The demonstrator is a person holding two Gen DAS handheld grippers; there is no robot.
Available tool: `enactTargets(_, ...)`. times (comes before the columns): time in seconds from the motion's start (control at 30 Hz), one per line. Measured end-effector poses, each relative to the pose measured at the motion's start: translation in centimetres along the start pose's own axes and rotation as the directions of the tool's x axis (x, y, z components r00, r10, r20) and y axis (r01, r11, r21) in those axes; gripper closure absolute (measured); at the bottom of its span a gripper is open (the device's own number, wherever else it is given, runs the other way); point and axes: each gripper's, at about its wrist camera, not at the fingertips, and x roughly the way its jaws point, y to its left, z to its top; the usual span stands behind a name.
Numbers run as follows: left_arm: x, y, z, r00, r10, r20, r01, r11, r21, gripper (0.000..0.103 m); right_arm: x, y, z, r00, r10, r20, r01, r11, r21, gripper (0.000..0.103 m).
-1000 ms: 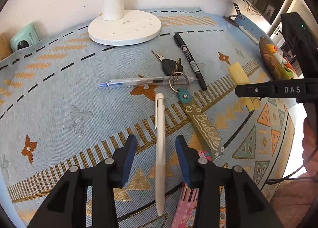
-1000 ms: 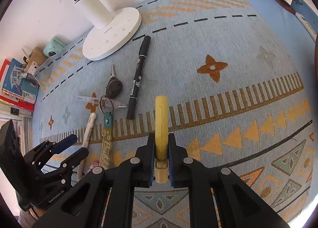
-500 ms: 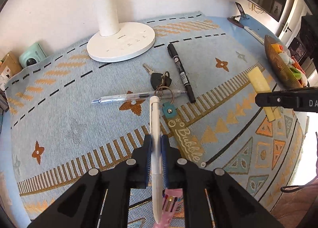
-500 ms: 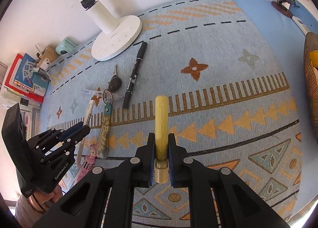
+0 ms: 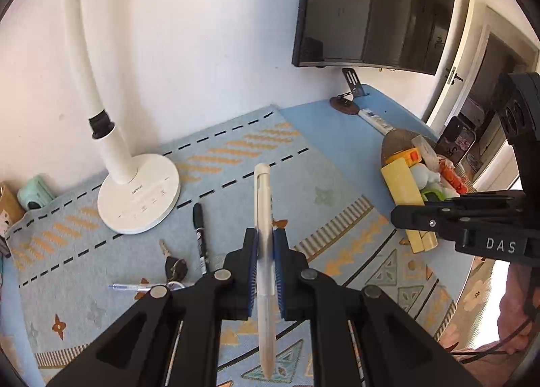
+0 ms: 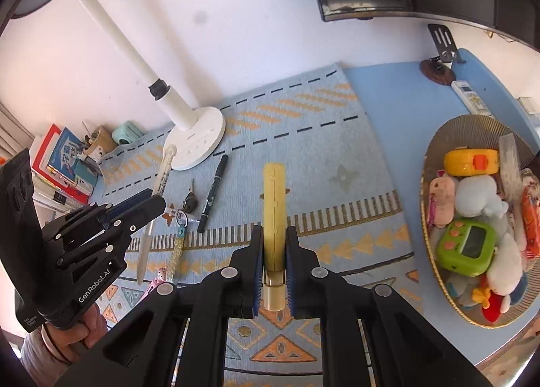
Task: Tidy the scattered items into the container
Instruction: 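Carry the white pen with left tool over the basket while right tool carries the yellow stick, then open left tool to drop the white pen into the basket while right tool releases the yellow stick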
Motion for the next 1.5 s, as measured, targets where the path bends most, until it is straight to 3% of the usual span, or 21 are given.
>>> enactTargets(0.17, 1.4, -5.6, 3.8, 0.996, -0.081, 0.027, 0.080, 0.996, 0.038, 0.096, -3.4, -4.2, 0.8, 0.998, -0.008, 0.055, 0.005, 0.999, 0.050, 0.091)
enactTargets(0.4, 5.0, -13.9, 8.4, 0.982, -0.185, 0.041, 0.180, 0.978, 0.108, 0.096, -7.2, -12.4, 1.7, 0.987, -0.104, 0.125, 0.084, 0.984, 0.156, 0.091)
enactTargets(0.67, 11.5, -20.5, 10.0, 0.968, -0.248, -0.041, 0.251, 0.961, 0.117, 0.096, -7.6, -21.6, 1.2, 0.979, -0.187, 0.084, 0.156, 0.945, 0.289, 0.091)
enactTargets(0.93, 15.4, -21.6, 8.3, 0.967, -0.220, -0.128, 0.230, 0.970, 0.072, 0.096, -5.8, -24.9, 0.6, 0.985, -0.169, 0.028, 0.152, 0.936, 0.317, 0.091)
enactTargets(1.33, 16.2, -21.2, 7.0, 0.967, -0.202, -0.153, 0.212, 0.976, 0.053, 0.095, -4.0, -24.6, 0.6, 0.989, -0.148, -0.014, 0.145, 0.950, 0.277, 0.091)
enactTargets(1.4, 15.9, -20.8, 6.7, 0.965, -0.212, -0.154, 0.220, 0.975, 0.039, 0.085, -3.6, -24.4, 0.6, 0.988, -0.151, -0.028, 0.153, 0.951, 0.270, 0.091)
enactTargets(1.5, 14.6, -19.8, 6.2, 0.966, -0.220, -0.137, 0.226, 0.974, 0.030, 0.060, -3.2, -24.0, 0.7, 0.983, -0.177, -0.053, 0.185, 0.949, 0.257, 0.088)
